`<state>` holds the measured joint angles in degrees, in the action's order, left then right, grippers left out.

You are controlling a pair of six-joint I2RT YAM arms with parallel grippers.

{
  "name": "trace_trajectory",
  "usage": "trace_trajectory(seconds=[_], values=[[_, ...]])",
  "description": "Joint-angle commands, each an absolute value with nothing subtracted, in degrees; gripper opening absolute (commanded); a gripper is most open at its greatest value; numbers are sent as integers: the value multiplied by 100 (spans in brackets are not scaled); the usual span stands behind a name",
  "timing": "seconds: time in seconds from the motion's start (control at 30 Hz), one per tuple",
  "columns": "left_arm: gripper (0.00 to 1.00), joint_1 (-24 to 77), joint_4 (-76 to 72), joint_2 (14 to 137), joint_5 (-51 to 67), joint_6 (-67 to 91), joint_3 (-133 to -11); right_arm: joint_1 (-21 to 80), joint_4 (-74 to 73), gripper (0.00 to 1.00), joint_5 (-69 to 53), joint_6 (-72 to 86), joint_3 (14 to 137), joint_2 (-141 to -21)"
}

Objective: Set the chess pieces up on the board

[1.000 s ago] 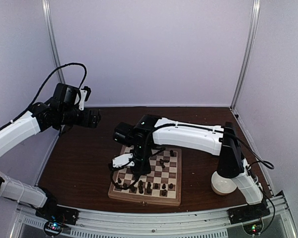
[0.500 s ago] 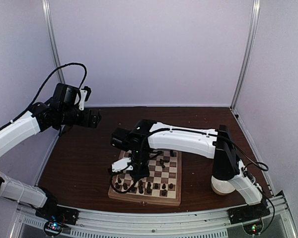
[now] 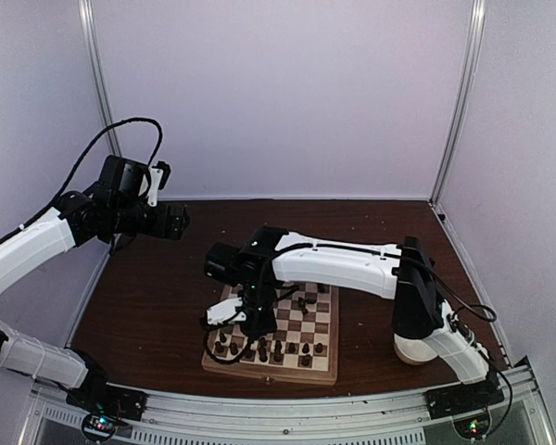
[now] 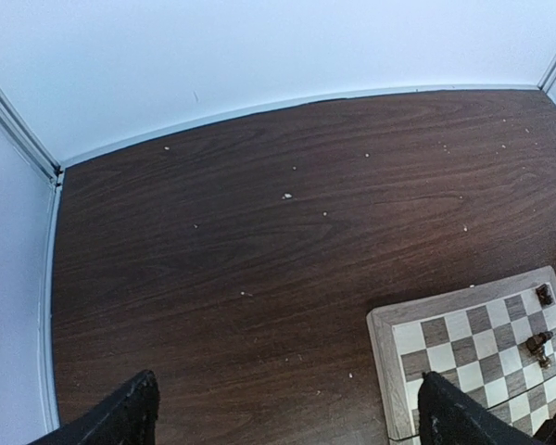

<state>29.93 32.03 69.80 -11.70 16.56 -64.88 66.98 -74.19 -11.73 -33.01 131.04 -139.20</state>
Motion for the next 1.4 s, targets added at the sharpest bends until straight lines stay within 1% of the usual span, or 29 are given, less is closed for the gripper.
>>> trace_trajectory(seconds=[0.0, 0.2, 0.47, 0.77, 0.87, 1.0, 1.2, 1.37], values=[[98, 2962, 3133, 6930, -1099, 1644, -6478, 6785, -7515, 13, -1150, -3304, 13254, -14021], [98, 2962, 3132, 6935, -1090, 1644, -6478, 6823, -7538, 14, -1152, -3322, 13254, -14044], [97, 2962, 3136, 6959, -1075, 1652, -6478, 6829, -7519, 19, -1033, -3307, 13232, -14060], [98, 2962, 3139, 6976, -1072, 1661, -6478, 6835, -7503, 23, -1025, -3285, 13236, -14071], [98, 2962, 3147, 6979, -1072, 1661, -6486, 6832, -7546, 28, -1092, -3311, 13234, -14015], [98, 2952, 3158, 6989, -1085, 1657, -6495, 6836, -7648, 34, -1215, -3317, 13241, -13745], [98, 2925, 3156, 7020, -1032, 1665, -6495, 6720, -7552, 41, -1033, -3331, 12946, -13030], [98, 2866, 3110, 7131, -831, 1731, -6482, 6383, -7369, 42, -930, -3307, 12455, -12538]])
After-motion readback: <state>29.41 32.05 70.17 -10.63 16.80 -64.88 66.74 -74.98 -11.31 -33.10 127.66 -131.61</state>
